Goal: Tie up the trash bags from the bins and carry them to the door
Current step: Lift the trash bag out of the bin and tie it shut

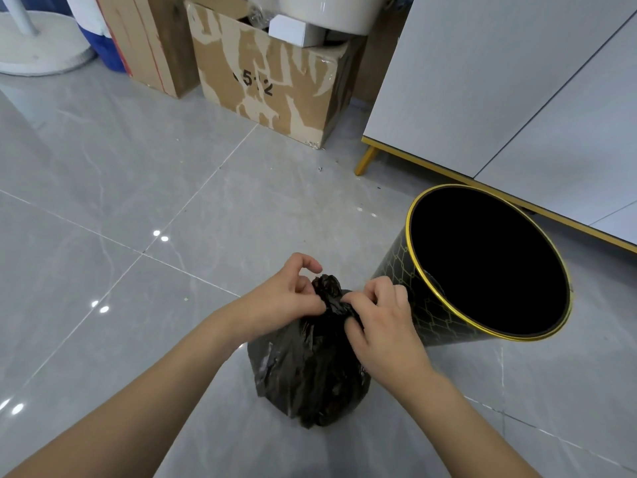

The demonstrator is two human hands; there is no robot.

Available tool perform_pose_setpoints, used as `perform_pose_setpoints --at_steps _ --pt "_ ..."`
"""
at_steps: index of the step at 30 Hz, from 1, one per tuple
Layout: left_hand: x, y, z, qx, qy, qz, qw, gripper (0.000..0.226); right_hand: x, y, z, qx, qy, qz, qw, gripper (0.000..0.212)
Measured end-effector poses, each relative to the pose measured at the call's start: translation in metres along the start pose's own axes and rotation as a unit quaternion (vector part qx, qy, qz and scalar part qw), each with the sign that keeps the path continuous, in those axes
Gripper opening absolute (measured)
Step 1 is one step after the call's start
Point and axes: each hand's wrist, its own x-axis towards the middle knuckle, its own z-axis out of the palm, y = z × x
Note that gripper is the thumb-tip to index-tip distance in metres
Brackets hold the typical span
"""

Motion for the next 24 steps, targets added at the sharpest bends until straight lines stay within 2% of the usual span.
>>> perform_pose_setpoints --at_steps 2,4,5,7,9,10,12,15,16,17,20,23,24 --pt "-0.004 -0.007 0.004 0.191 0.030 0.081 0.978 0.046 0.003 -0.002 0.000 0.088 -0.059 0.088 0.990 0.023" --pt "-0.006 -0.011 0.008 0.369 0.086 0.179 0.908 0.040 0.007 -0.003 -0.001 0.203 -0.103 0.187 0.956 0.012" --pt "-0.006 -0.012 0.010 0.433 0.111 0.217 0.868 0.037 0.010 -0.004 -0.002 0.276 -0.121 0.227 0.926 0.010" --pt "-0.003 -0.014 0.013 0.516 0.156 0.269 0.798 0.032 0.011 -0.005 -0.005 0.452 -0.158 0.281 0.832 0.015" --pt "-0.001 -0.014 0.015 0.538 0.187 0.290 0.769 0.029 0.009 -0.004 -0.008 0.587 -0.203 0.299 0.725 0.027" --pt "0.000 -0.014 0.016 0.533 0.191 0.293 0.771 0.028 0.009 -0.004 -0.010 0.616 -0.223 0.300 0.693 0.031" --pt "0.000 -0.017 0.015 0.487 0.174 0.300 0.801 0.028 0.009 -0.002 -0.011 0.628 -0.244 0.297 0.677 0.035" --pt "-0.007 -0.023 0.013 0.289 0.125 0.260 0.913 0.036 0.007 0.004 -0.012 0.617 -0.215 0.309 0.691 0.037" --pt "-0.010 -0.024 0.012 0.222 0.124 0.241 0.937 0.040 0.007 0.004 -0.013 0.606 -0.204 0.311 0.704 0.038" --pt "-0.013 -0.027 0.012 0.190 0.133 0.229 0.945 0.042 0.006 0.006 -0.013 0.590 -0.197 0.311 0.718 0.038" --pt "-0.018 -0.032 0.015 0.262 0.148 0.234 0.925 0.039 0.004 0.004 -0.011 0.562 -0.188 0.312 0.743 0.035" --pt "-0.019 -0.039 0.023 0.399 0.139 0.213 0.881 0.026 0.003 0.001 -0.008 0.586 -0.188 0.336 0.713 0.036" --pt "-0.019 -0.041 0.025 0.414 0.130 0.193 0.880 0.026 0.004 0.001 -0.008 0.598 -0.193 0.342 0.699 0.036"
